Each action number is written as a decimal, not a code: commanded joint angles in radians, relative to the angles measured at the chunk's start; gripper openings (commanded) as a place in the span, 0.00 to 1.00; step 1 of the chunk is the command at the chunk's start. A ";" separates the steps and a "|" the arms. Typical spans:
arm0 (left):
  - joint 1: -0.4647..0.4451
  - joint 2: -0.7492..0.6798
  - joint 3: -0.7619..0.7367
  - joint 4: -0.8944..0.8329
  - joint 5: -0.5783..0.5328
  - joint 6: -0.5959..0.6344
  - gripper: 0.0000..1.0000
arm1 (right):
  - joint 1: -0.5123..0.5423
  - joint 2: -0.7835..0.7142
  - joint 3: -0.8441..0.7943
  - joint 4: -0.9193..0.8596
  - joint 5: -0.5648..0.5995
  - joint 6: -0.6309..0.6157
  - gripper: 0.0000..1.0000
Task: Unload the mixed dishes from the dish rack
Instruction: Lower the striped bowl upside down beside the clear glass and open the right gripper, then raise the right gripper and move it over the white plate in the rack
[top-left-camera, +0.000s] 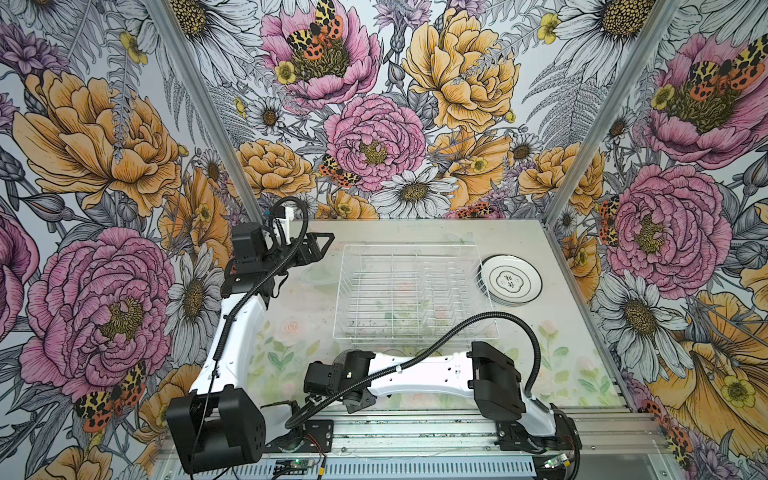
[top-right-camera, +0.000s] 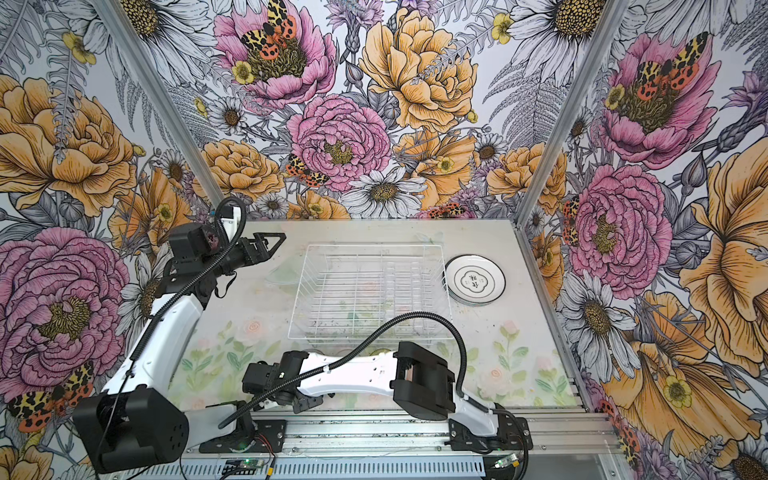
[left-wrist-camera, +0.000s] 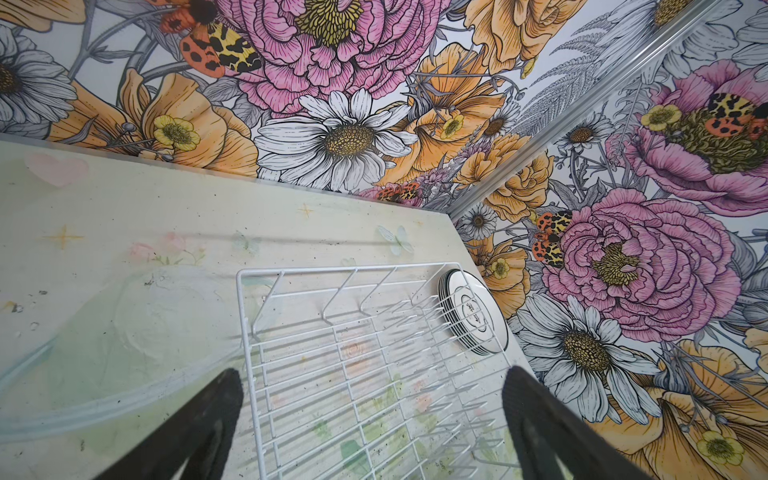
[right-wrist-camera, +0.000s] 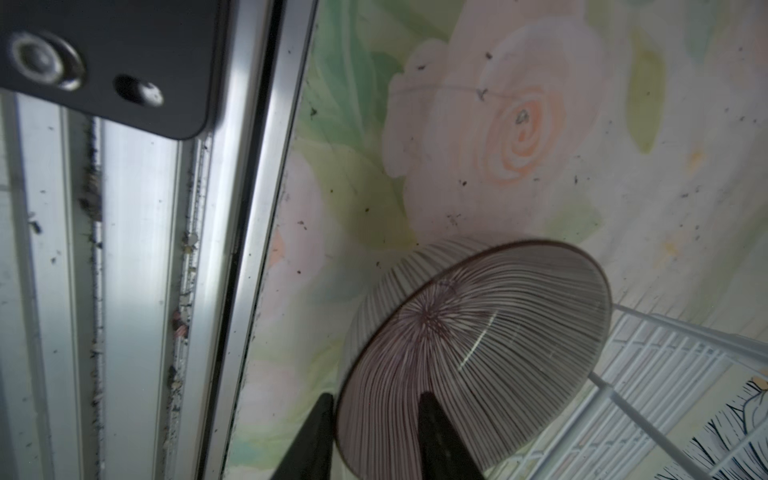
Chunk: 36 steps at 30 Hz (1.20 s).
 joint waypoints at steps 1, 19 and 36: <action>0.008 0.005 -0.013 0.020 0.010 0.010 0.99 | 0.002 -0.077 0.024 0.013 -0.051 0.016 0.37; -0.004 0.018 -0.019 -0.004 -0.056 0.039 0.99 | -0.159 -0.623 -0.277 0.172 0.027 0.188 0.37; -0.032 0.034 -0.317 0.450 -0.429 0.139 0.99 | -1.001 -1.253 -0.873 0.495 0.159 0.602 0.54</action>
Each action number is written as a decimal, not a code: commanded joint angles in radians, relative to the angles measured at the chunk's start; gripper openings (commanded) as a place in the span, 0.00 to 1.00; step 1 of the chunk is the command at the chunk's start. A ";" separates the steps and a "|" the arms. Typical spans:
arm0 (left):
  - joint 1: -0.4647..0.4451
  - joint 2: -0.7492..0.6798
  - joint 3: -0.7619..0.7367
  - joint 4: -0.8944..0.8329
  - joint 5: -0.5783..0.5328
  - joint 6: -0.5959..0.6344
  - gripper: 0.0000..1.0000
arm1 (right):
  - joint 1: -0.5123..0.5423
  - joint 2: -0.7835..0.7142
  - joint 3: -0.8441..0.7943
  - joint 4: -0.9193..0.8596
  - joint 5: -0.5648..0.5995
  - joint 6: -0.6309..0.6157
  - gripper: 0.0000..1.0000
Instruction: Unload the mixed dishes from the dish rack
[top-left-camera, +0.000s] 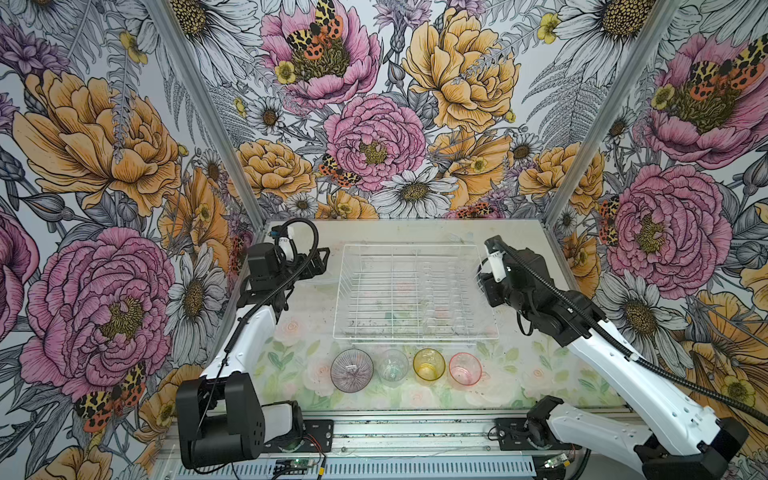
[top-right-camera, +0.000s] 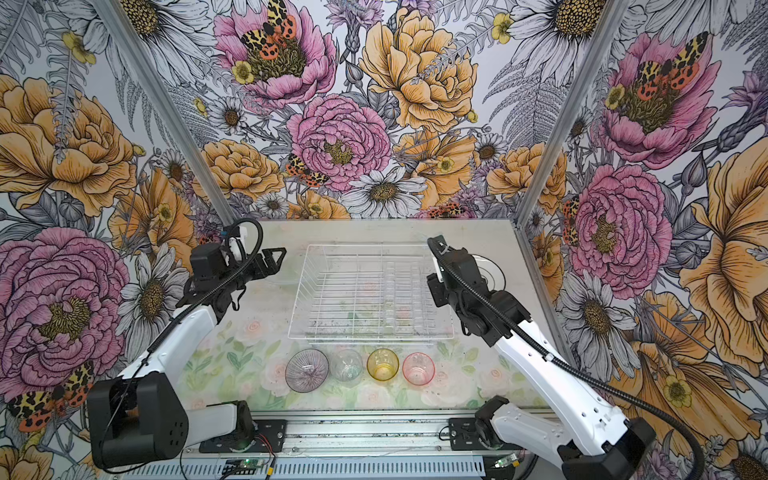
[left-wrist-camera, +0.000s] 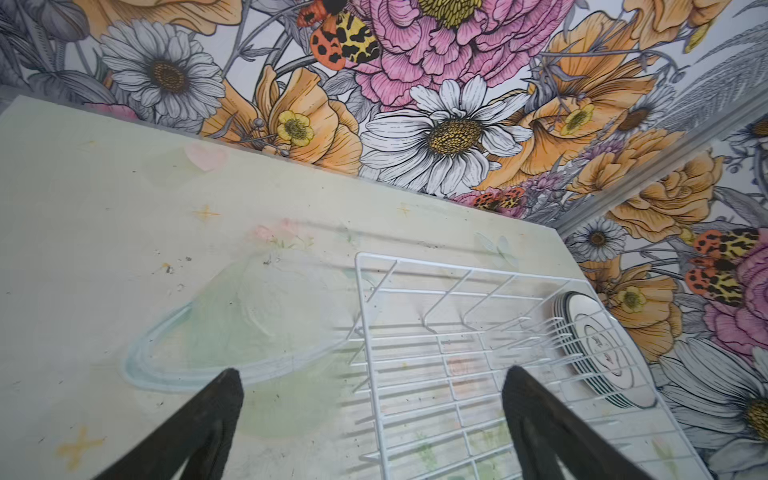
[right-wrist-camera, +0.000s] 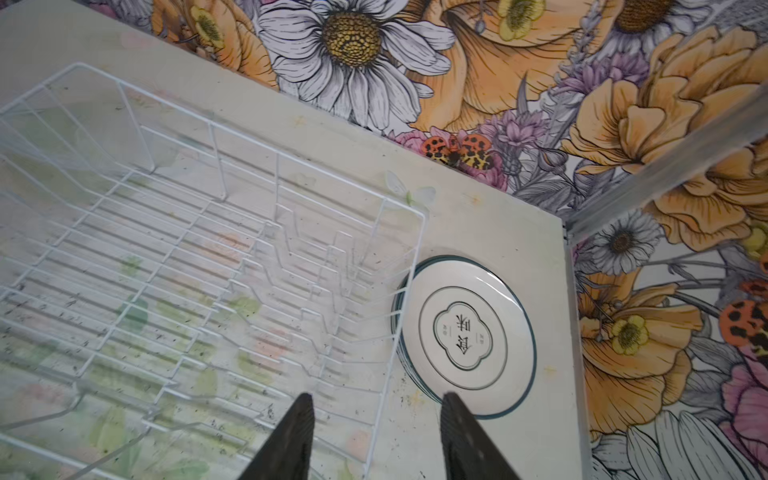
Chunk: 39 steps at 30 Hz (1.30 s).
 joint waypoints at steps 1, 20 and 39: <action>-0.011 0.042 -0.052 0.199 -0.119 0.075 0.99 | -0.121 -0.093 -0.109 0.144 0.046 0.111 0.56; -0.094 0.109 -0.383 0.626 -0.335 0.247 0.99 | -0.478 -0.079 -0.509 0.609 0.037 0.169 0.58; -0.072 0.263 -0.486 0.982 -0.254 0.309 0.99 | -0.484 0.171 -0.751 1.290 0.061 0.150 0.58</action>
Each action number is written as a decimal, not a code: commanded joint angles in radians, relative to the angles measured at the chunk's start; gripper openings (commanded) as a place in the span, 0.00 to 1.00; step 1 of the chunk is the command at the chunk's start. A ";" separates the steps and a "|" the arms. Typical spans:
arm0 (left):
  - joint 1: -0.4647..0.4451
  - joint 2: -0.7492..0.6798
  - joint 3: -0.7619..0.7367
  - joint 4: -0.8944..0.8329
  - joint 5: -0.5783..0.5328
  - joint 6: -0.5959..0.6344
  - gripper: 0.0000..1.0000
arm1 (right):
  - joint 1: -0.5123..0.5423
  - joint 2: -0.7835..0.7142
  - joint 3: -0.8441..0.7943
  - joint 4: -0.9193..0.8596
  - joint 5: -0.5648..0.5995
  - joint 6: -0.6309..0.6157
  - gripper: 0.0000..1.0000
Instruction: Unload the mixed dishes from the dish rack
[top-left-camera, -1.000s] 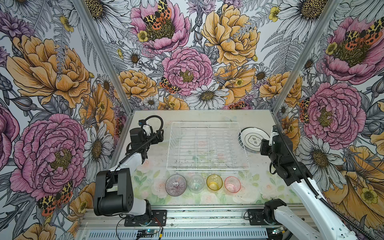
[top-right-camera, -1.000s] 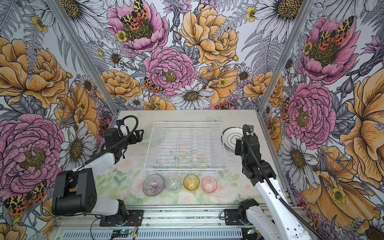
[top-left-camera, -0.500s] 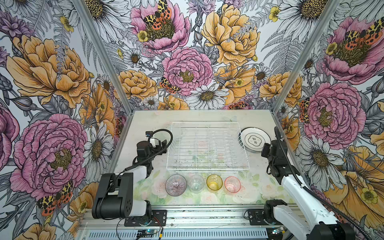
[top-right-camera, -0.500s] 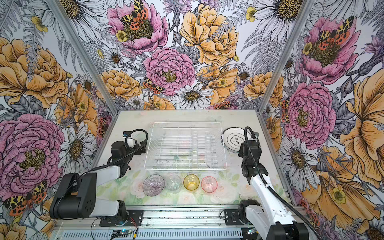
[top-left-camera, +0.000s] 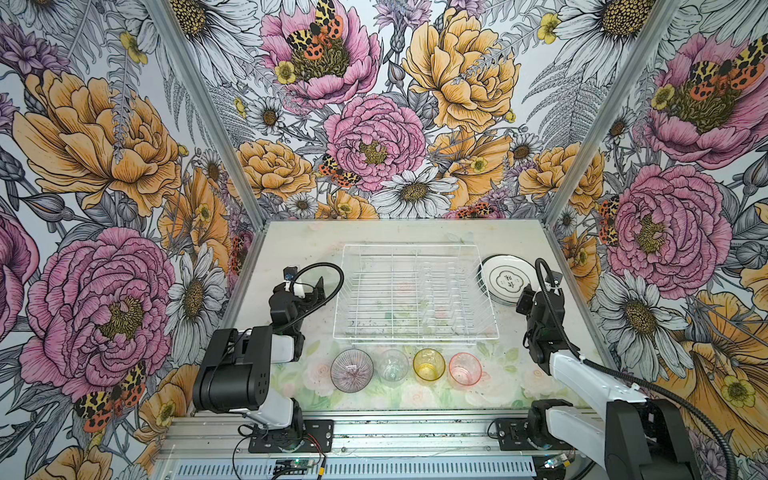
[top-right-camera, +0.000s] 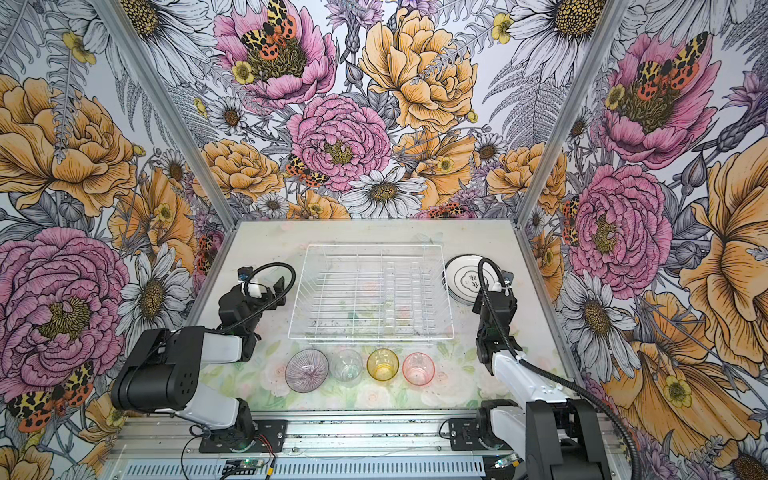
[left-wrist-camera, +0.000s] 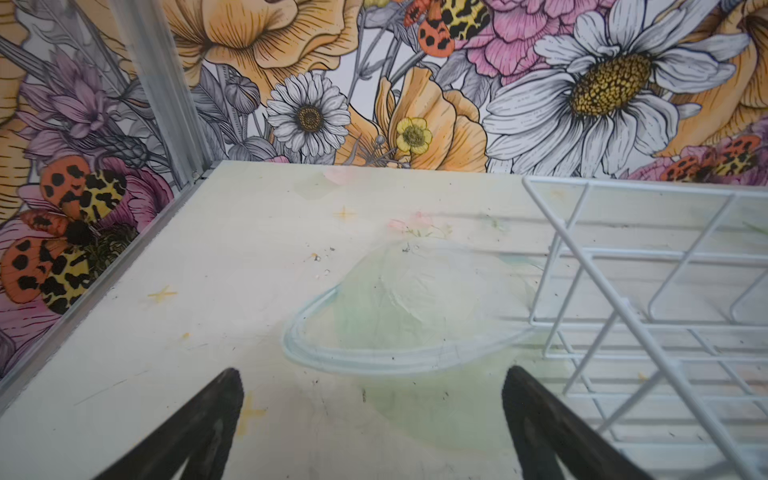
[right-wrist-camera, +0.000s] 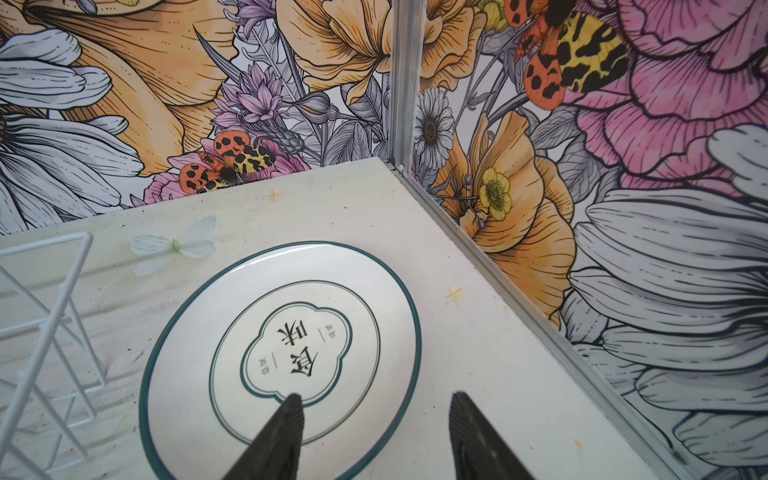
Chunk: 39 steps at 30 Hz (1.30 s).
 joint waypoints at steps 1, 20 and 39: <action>-0.024 0.003 -0.016 0.106 0.059 0.044 0.99 | -0.005 0.066 0.003 0.141 0.017 -0.004 0.58; -0.034 0.006 0.000 0.079 -0.016 0.027 0.99 | -0.017 0.418 0.041 0.479 -0.149 -0.110 0.68; -0.017 0.008 0.039 0.009 -0.015 0.004 0.99 | -0.017 0.421 0.034 0.496 -0.149 -0.116 0.99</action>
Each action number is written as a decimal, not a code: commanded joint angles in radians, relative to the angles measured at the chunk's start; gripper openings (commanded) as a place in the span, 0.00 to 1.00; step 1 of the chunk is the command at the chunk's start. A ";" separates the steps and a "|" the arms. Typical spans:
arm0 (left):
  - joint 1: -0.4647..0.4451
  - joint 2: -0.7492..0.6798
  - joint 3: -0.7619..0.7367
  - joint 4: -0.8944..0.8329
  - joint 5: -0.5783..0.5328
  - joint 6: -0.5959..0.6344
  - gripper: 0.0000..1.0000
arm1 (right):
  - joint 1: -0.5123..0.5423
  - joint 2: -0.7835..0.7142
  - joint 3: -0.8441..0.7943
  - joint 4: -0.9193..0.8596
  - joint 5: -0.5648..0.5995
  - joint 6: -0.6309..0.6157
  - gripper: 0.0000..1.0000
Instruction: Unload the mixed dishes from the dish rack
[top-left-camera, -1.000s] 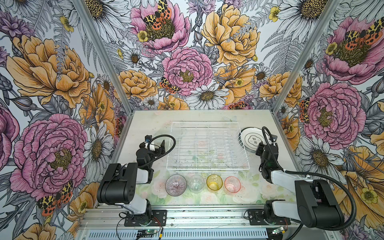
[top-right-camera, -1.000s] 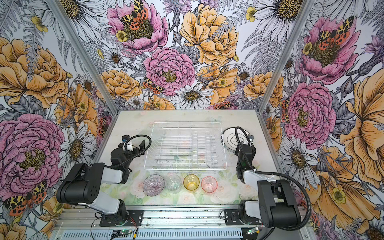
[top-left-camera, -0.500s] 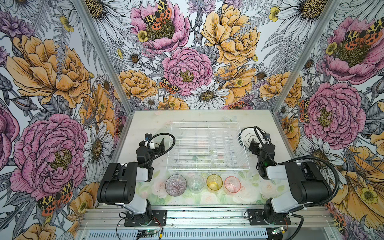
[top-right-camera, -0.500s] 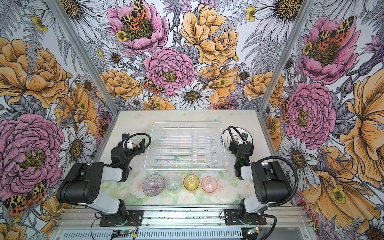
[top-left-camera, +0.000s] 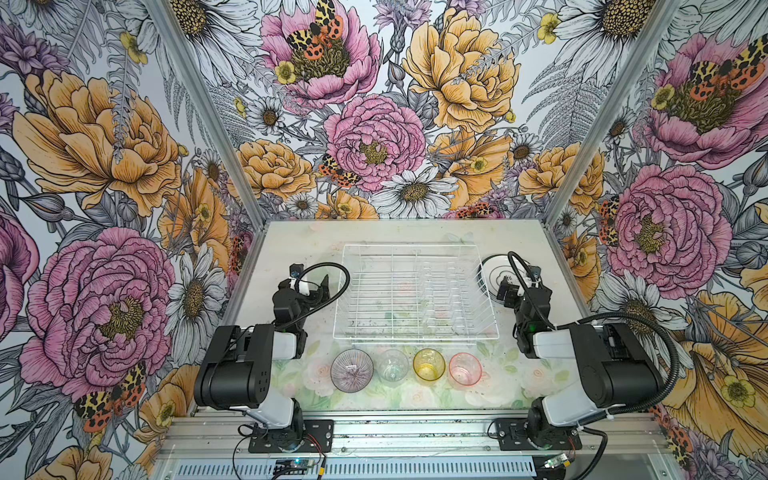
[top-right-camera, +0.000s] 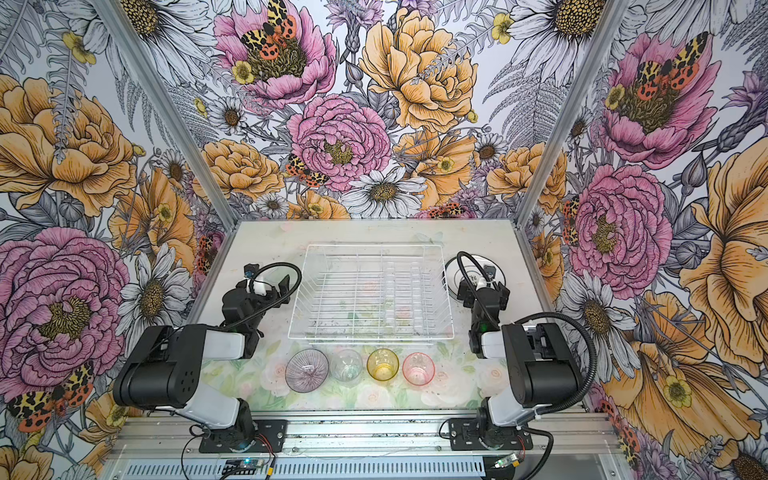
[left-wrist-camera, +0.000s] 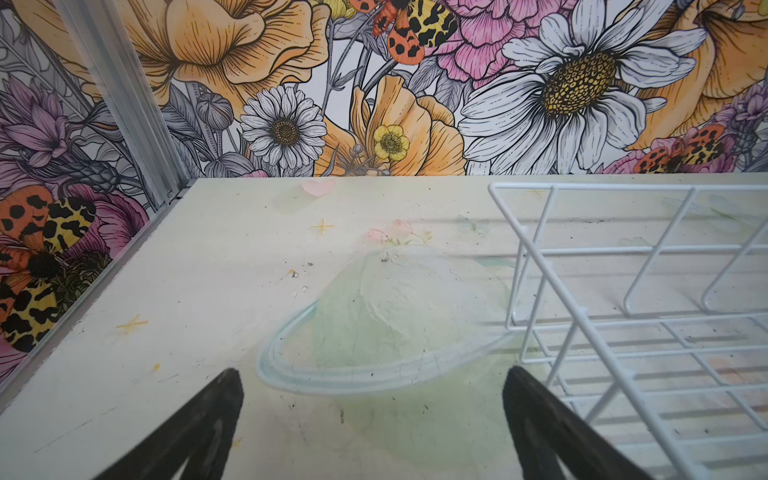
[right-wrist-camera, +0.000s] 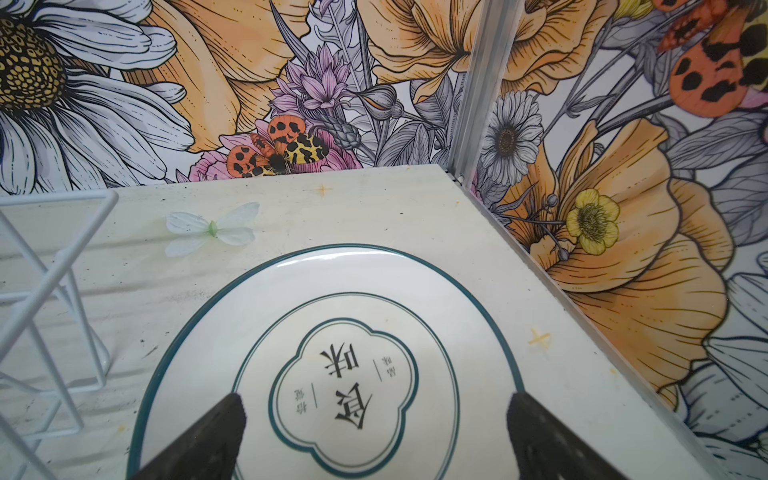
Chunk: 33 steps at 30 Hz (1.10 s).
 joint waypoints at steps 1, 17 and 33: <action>0.008 0.001 0.010 0.002 -0.009 -0.012 0.99 | -0.005 0.001 0.015 0.029 -0.012 -0.003 0.99; 0.006 0.001 0.009 0.002 -0.012 -0.012 0.99 | -0.004 0.001 0.015 0.030 -0.011 -0.003 0.99; 0.016 0.003 0.018 -0.010 -0.009 -0.025 0.99 | -0.005 0.002 0.014 0.030 -0.012 -0.003 0.99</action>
